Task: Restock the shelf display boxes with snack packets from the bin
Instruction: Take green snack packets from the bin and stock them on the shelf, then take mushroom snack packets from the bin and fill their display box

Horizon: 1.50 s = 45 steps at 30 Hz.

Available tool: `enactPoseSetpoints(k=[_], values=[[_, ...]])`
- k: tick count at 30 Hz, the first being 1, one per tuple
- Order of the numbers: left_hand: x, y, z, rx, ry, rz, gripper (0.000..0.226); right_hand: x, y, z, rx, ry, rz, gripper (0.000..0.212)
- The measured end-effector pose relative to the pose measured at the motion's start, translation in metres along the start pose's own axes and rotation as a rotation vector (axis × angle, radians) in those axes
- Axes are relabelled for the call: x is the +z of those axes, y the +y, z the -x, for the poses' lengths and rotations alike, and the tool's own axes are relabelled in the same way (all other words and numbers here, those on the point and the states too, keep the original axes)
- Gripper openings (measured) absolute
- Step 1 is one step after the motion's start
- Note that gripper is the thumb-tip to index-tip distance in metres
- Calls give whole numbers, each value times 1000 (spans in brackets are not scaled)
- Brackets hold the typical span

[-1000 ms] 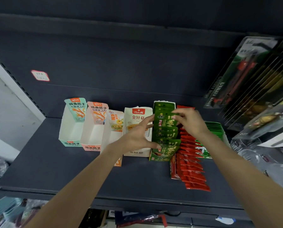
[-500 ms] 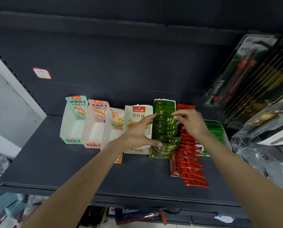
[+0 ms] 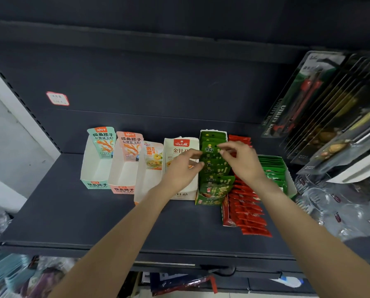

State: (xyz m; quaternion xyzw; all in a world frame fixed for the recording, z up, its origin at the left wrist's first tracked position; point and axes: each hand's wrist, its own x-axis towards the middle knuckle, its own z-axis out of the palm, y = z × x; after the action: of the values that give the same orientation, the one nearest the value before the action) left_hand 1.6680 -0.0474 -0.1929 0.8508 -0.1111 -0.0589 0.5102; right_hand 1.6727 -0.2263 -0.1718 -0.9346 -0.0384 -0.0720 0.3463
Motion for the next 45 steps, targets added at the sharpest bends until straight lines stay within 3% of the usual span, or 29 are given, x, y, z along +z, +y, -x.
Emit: enactPoseSetpoints(k=[7,12,17,26,36,41,45], values=[[-31,5,34,60,248,-25,20,22,-45,35,-15,23,-46,25],[-68,-10,102,67,396,-221,19,54,-80,77,-10,0,-110,26],[-83,-39,190,-124,492,-260,15,95,-106,139,-57,-44,-108,24],[-92,-111,370,-412,584,-152,12,184,-151,278,-41,-421,-151,20],[-176,-191,523,-618,733,-230,26,290,-251,361,-56,-612,-214,27],[-242,-244,572,-591,615,-359,40,352,-309,382,-40,-613,-230,37],[-278,-288,593,-592,280,-328,39,394,-345,394,-21,-670,-137,53]])
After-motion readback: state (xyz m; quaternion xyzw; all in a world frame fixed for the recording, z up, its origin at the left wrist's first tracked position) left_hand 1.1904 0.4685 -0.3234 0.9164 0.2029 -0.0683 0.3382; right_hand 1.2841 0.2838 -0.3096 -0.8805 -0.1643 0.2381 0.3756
